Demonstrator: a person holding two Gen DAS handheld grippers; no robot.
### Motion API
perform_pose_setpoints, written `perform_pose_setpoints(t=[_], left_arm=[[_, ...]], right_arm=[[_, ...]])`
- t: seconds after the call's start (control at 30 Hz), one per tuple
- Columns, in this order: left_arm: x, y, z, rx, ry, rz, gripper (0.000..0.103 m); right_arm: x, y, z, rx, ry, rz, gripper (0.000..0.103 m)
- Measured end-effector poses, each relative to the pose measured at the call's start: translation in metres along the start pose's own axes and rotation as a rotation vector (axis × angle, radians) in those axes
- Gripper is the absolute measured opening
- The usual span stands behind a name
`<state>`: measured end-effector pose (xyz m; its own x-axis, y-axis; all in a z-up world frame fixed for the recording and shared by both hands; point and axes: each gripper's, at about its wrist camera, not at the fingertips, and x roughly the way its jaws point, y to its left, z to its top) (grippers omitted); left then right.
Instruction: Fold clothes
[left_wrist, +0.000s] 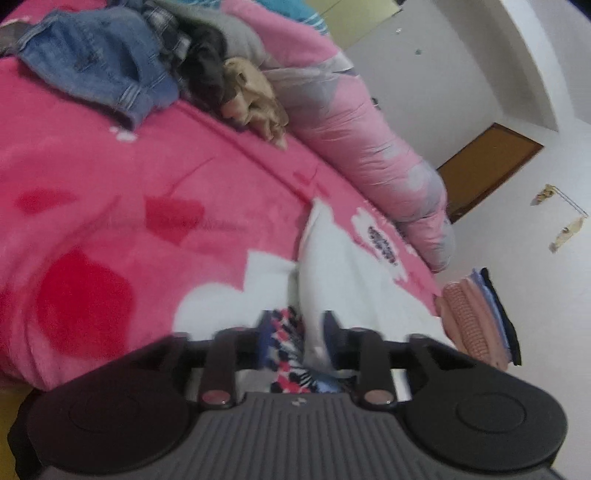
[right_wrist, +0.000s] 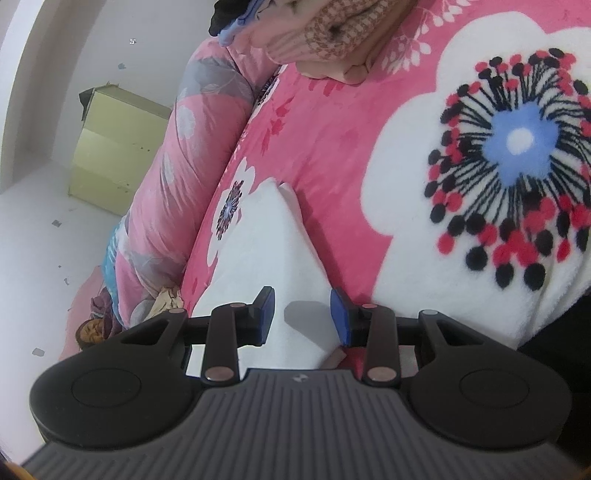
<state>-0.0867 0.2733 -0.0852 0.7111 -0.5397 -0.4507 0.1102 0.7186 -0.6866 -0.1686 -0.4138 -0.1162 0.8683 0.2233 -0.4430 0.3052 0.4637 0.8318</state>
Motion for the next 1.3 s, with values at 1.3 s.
perform_pose_setpoints(t=[1.3], left_arm=[[-0.022, 0.02, -0.011, -0.038, -0.132, -0.019, 0.052]], right_arm=[[0.15, 0.255, -0.397, -2.595, 0.195, 0.364, 0.012]])
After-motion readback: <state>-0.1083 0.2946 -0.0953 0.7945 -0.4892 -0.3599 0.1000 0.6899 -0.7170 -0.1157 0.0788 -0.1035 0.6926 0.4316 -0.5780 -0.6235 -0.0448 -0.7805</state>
